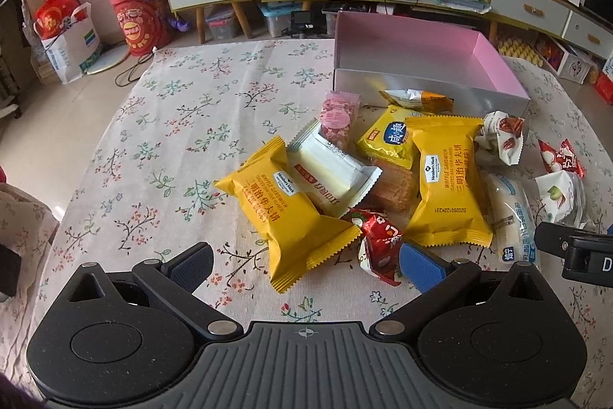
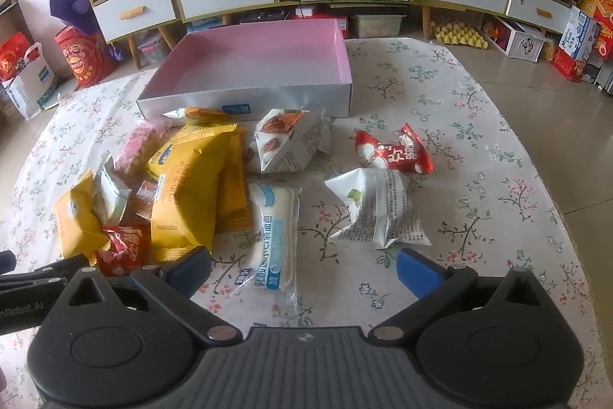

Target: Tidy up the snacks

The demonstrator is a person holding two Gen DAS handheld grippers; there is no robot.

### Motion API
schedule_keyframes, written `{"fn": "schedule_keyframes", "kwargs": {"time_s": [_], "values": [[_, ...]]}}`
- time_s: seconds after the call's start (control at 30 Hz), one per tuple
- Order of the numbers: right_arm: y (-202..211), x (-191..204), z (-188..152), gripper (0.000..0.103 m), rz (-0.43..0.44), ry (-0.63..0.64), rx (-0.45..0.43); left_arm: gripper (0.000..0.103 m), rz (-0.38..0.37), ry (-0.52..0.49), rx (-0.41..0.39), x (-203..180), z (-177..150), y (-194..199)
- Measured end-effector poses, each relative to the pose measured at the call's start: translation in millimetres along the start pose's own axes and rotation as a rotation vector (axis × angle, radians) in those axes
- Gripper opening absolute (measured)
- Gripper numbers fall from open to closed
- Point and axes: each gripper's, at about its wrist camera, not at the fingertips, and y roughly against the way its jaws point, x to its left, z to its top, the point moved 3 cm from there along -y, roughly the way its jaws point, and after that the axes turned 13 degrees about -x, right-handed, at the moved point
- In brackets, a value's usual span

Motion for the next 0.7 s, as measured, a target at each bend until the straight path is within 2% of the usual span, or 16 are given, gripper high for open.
{"fn": "schedule_keyframes", "kwargs": {"time_s": [0.4,0.53,0.7], "values": [[-1,-7,3,0.09,-0.021,-0.015,-0.005,0.103,-0.017,-0.019,-0.008,1,2,-7],[-2,-21,7,0.09,0.008,-0.107,0.001,0.103,-0.021,-0.029,-0.014,2,6,-9],[-4,-28,14,0.09,0.072,-0.162,0.042,0.103,-0.082,-0.054,0.026,0,17,-12]]}}
